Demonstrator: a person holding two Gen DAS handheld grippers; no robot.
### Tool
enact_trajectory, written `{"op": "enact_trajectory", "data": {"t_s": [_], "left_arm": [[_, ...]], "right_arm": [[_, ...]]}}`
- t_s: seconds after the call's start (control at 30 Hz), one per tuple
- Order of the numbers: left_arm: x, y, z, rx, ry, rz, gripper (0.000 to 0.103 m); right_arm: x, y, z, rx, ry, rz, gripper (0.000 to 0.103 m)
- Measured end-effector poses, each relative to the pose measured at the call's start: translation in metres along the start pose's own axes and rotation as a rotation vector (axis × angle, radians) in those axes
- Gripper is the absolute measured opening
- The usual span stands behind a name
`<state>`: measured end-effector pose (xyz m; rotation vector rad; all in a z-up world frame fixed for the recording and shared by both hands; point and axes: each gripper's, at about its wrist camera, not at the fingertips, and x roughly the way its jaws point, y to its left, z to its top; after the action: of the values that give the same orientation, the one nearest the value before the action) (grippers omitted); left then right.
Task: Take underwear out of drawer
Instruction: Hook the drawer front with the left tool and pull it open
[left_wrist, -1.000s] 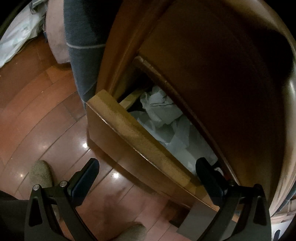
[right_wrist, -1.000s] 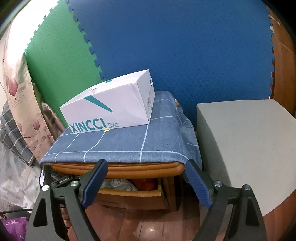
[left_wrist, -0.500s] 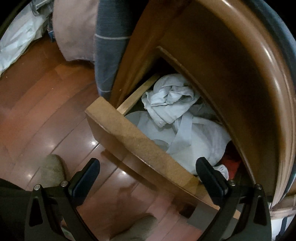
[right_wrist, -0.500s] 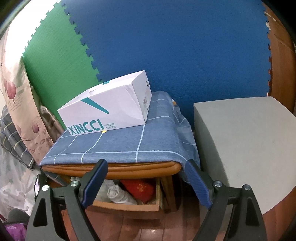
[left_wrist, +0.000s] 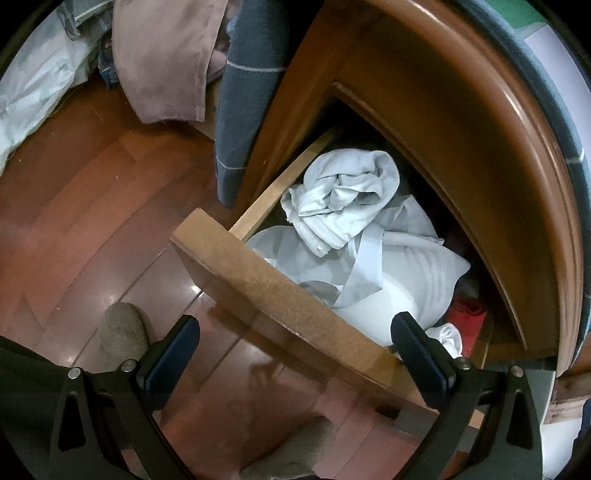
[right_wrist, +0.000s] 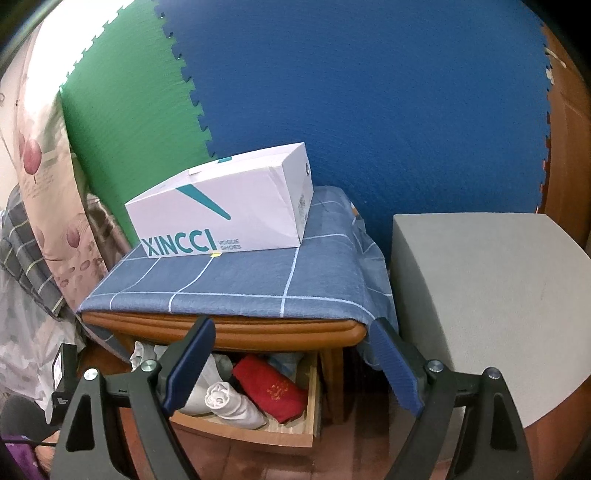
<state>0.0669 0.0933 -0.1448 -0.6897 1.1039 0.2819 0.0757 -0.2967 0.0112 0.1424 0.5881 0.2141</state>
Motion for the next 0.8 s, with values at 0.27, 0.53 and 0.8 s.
{"op": "enact_trajectory", "data": {"t_s": [0.27, 0.53, 0.8], "left_arm": [[-0.006, 0.002, -0.008, 0.053, 0.0, 0.025, 0.103], [-0.016, 0.008, -0.018, 0.08, 0.03, 0.033, 0.103], [-0.027, 0.016, -0.03, 0.107, 0.044, 0.043, 0.103]], "right_arm": [[-0.007, 0.001, 0.001, -0.019, -0.002, -0.01, 0.088], [-0.021, 0.001, 0.005, -0.038, -0.022, -0.023, 0.088], [-0.019, 0.002, 0.002, -0.047, -0.009, -0.013, 0.088]]}}
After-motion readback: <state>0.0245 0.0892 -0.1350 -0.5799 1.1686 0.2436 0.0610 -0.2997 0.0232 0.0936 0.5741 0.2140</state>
